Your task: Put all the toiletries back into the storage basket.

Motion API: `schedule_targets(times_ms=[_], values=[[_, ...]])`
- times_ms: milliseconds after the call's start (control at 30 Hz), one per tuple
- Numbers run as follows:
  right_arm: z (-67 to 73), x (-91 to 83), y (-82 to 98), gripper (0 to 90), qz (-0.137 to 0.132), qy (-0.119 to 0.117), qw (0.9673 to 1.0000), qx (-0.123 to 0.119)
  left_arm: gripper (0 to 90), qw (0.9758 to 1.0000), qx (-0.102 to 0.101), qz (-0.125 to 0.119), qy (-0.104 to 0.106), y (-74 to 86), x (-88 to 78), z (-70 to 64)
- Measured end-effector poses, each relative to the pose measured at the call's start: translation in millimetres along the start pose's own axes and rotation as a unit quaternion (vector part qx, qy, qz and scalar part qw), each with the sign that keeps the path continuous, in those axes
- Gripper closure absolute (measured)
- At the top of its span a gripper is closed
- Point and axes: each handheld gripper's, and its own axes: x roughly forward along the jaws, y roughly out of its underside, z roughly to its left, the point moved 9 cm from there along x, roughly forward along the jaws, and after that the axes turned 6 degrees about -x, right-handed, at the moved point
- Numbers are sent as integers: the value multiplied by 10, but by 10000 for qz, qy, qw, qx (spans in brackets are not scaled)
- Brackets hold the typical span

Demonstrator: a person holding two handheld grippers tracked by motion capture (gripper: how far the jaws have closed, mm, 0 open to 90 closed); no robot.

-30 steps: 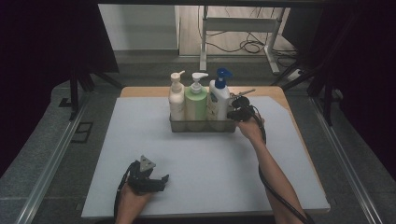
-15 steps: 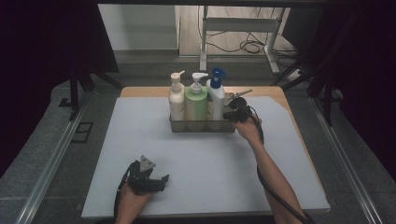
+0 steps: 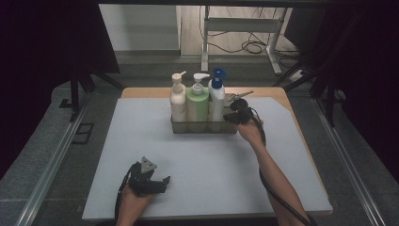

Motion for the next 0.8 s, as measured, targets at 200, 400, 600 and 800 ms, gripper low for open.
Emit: schedule_targets(times_ms=[200, 400, 600, 800], values=[[30, -3, 2, 880, -12, -41, 10000, -40, 117, 10000, -2, -1, 1, 0, 0, 0], [53, -8, 9, 881, -14, -84, 10000, -50, 117, 10000, 11, 11, -4, 1, -1, 2], [59, -13, 7, 885, -34, -88, 9999, -42, 117, 10000, 10, 12, -3, 1, -1, 2], [65, -15, 8, 887, -53, -94, 9999, -25, 117, 10000, 10, 12, -4, 2, -1, 2]])
